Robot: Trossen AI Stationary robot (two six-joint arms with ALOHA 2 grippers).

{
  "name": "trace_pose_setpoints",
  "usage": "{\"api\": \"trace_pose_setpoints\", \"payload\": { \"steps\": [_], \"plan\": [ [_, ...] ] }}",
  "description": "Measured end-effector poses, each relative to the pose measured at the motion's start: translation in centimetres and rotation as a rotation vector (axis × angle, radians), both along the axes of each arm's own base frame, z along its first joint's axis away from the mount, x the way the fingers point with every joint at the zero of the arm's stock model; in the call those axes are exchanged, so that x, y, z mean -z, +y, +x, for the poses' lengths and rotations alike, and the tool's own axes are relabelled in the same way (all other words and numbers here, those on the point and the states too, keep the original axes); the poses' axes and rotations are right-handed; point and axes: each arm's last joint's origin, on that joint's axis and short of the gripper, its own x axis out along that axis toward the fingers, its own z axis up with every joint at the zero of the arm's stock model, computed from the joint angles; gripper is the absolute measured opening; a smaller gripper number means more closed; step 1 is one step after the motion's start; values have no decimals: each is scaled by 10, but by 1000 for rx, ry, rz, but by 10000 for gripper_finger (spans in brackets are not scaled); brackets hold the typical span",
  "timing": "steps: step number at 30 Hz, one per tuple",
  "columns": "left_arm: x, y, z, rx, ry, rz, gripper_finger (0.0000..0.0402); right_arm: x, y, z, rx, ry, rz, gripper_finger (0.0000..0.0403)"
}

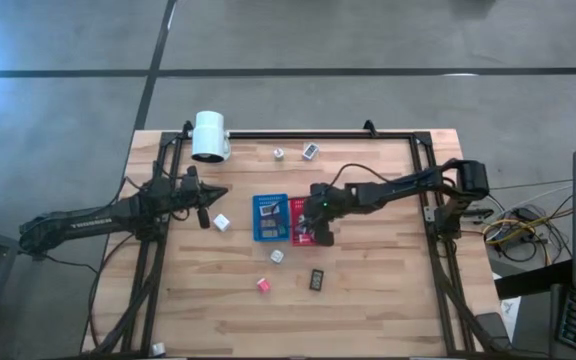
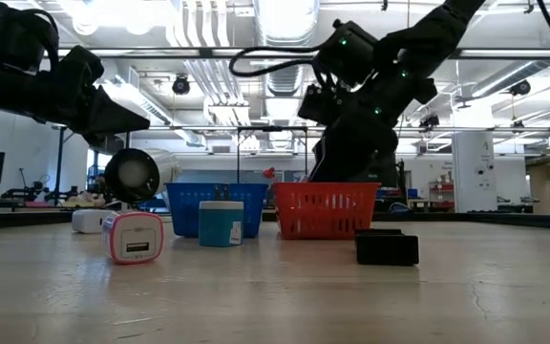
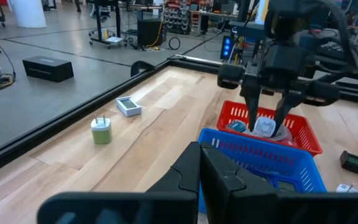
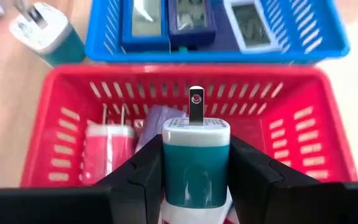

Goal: Pick & Place Office items
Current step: Put the blue charger adapter into the red bin

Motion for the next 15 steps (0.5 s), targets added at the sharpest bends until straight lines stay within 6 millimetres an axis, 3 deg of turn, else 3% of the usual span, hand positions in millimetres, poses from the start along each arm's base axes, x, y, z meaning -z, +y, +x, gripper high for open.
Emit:
{"api": "trace_pose_setpoints", "payload": {
  "steps": [6, 15],
  "plan": [
    [0, 0, 0, 2, -2, 0, 12, 2, 0, 1, -5, 10, -4, 135],
    [0, 0, 0, 2, -4, -3, 12, -1, 1, 0, -6, 2, -3, 173]
  ]
}}
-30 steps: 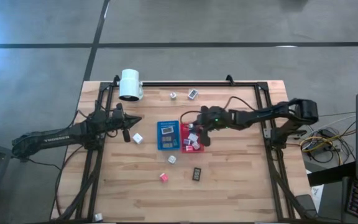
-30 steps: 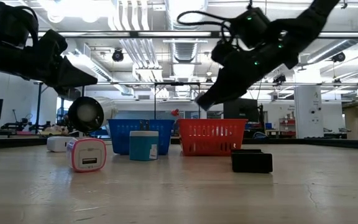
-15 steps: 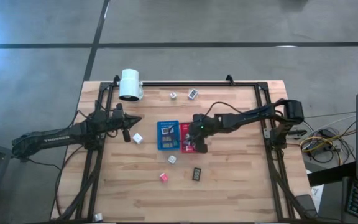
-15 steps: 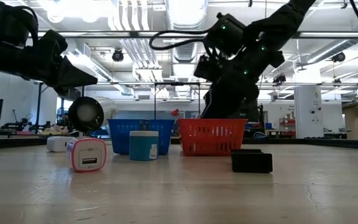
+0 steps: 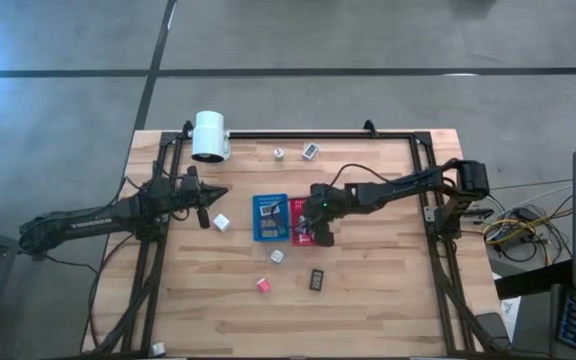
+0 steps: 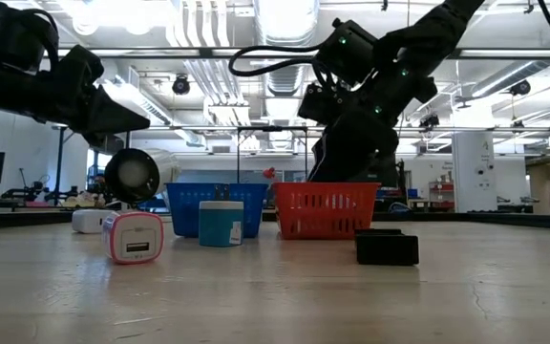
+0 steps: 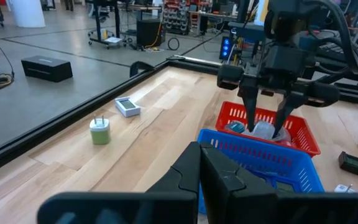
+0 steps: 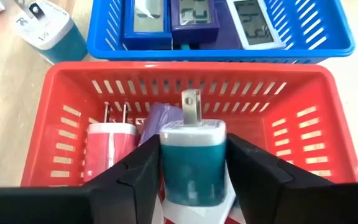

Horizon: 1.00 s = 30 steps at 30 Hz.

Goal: Pick & Place Office items
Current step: Put the blue charger adapter into the red bin, then put the black digital clock into the blue bin

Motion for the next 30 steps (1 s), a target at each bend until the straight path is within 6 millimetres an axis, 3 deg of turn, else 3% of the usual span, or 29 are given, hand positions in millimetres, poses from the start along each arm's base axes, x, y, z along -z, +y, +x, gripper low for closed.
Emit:
{"api": "trace_pose_setpoints", "payload": {
  "steps": [10, 18, 23, 30],
  "plan": [
    [-1, 0, 0, 2, -19, -25, 12, -9, 0, -2, 24, -25, 14, 193],
    [-1, -1, 0, 18, -20, -32, 12, -55, 3, -20, 116, -155, -88, 173],
    [0, -1, 0, 29, -8, -39, 12, -80, 22, -47, 62, -437, -119, 151],
    [0, -1, 0, 35, -7, -40, 12, -87, 32, -117, 21, -839, -146, 116]
  ]
}}
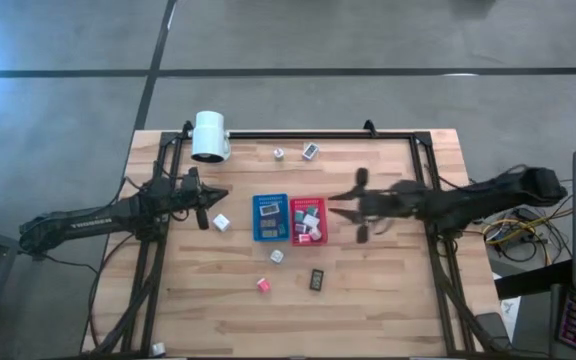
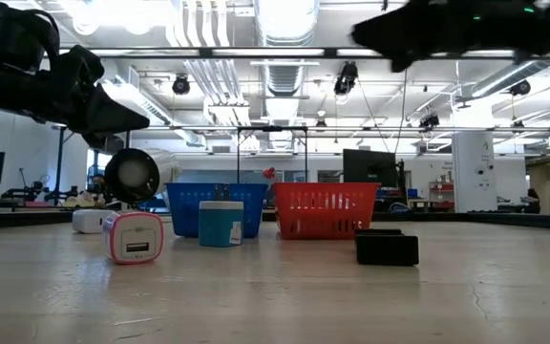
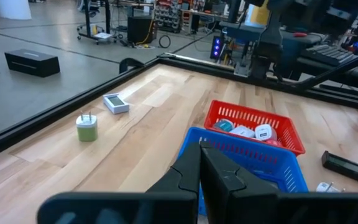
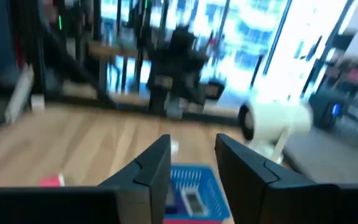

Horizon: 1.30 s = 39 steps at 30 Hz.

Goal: Pick & Place Office items
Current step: Put the black digital clock into the blue bin

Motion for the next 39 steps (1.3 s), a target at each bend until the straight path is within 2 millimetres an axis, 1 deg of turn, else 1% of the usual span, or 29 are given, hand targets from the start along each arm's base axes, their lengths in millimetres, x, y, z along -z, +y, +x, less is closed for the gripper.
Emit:
{"api": "trace_pose_setpoints", "payload": {
  "steps": [3, 6, 9, 13, 16, 22, 27, 34, 39],
  "plan": [
    [0, 0, 0, 0, 0, 0, 12, 7, -3, -33, 7, -137, 29, 97],
    [0, 0, 0, 0, 0, 0, 12, 11, -3, -57, 8, -225, 42, 76],
    [0, 0, 0, 0, 0, 0, 12, 13, -3, -73, 3, -286, 32, 53],
    [0, 0, 0, 0, 0, 2, 12, 17, -3, -90, -23, -351, 20, 23],
    [0, 0, 0, 1, 1, 4, 12, 20, -2, -98, -70, -391, -7, 11],
    [0, 0, 0, 1, 1, 4, 12, 23, -1, -114, -98, -482, -19, 9],
    [0, 0, 0, 1, 1, 4, 12, 25, -1, -119, -101, -469, -21, 8],
    [2, 0, 0, 16, 17, 0, 12, 21, -1, -127, -104, -523, -10, 8],
    [2, 0, 0, 17, 20, 7, 12, 22, -1, -131, -103, -510, -12, 8]
  ]
}}
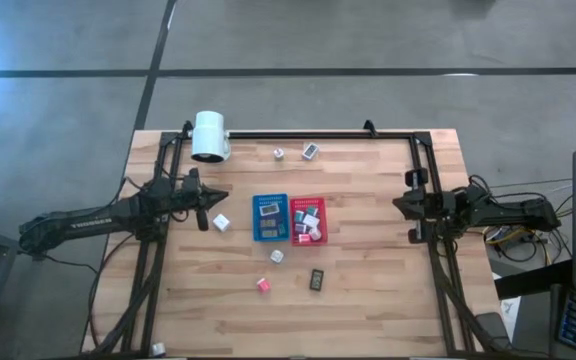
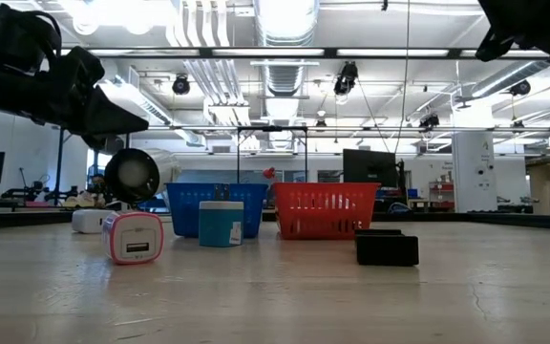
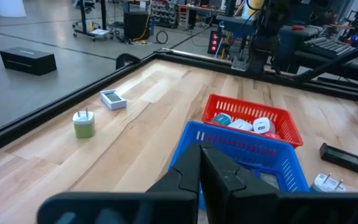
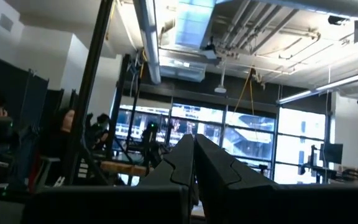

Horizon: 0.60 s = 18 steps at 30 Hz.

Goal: Pick & Place Office items
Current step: Put the black digital clock into the blue bin

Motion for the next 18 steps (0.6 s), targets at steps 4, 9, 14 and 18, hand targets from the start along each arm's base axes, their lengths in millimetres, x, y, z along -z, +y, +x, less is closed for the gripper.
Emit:
{"api": "trace_pose_setpoints", "payload": {
  "steps": [4, 9, 14, 18],
  "plan": [
    [1, 0, 0, 0, 6, 1, 12, 0, 0, -4, 1, -6, -1, 8],
    [0, 0, 0, 2, 8, 9, 12, 4, 0, -7, 4, 20, -5, 8],
    [1, 0, 0, 3, 11, 12, 12, 4, 0, -6, 10, 30, -11, 8],
    [1, 0, 0, 1, 15, 5, 12, 5, 0, -5, 10, 34, -10, 8]
  ]
}}
